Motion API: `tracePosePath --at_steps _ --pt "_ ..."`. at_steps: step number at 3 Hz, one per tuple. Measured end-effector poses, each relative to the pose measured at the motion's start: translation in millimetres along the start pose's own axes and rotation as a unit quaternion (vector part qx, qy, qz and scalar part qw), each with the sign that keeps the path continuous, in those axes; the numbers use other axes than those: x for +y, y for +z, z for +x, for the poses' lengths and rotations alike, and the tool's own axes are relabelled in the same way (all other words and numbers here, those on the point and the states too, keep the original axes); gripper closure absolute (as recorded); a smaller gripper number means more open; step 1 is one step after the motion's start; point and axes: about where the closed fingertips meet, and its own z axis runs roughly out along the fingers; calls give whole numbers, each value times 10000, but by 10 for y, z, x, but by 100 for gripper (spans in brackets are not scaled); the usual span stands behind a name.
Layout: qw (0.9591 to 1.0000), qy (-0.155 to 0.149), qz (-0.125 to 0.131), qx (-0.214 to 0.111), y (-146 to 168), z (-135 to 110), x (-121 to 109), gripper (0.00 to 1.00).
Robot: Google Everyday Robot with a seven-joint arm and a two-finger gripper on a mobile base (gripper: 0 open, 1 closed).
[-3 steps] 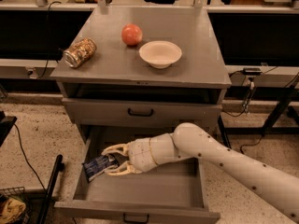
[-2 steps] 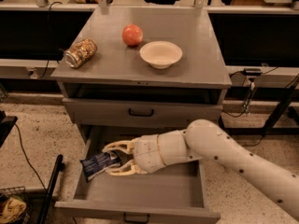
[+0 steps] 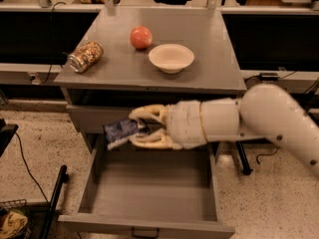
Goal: Pick rxbar blueberry from middle drawer and place on counter
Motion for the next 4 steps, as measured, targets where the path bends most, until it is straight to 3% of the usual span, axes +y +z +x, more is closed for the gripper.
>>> tracePosePath --at_steps 1,2,3,4 --pt "9994 134 198 232 -123 -260 -259 100" --pt "9996 142 152 215 -91 -239 -214 100" --pt "9996 4 151 236 -105 -268 -394 100" --pt "9988 -55 265 418 -307 -273 -774 100"
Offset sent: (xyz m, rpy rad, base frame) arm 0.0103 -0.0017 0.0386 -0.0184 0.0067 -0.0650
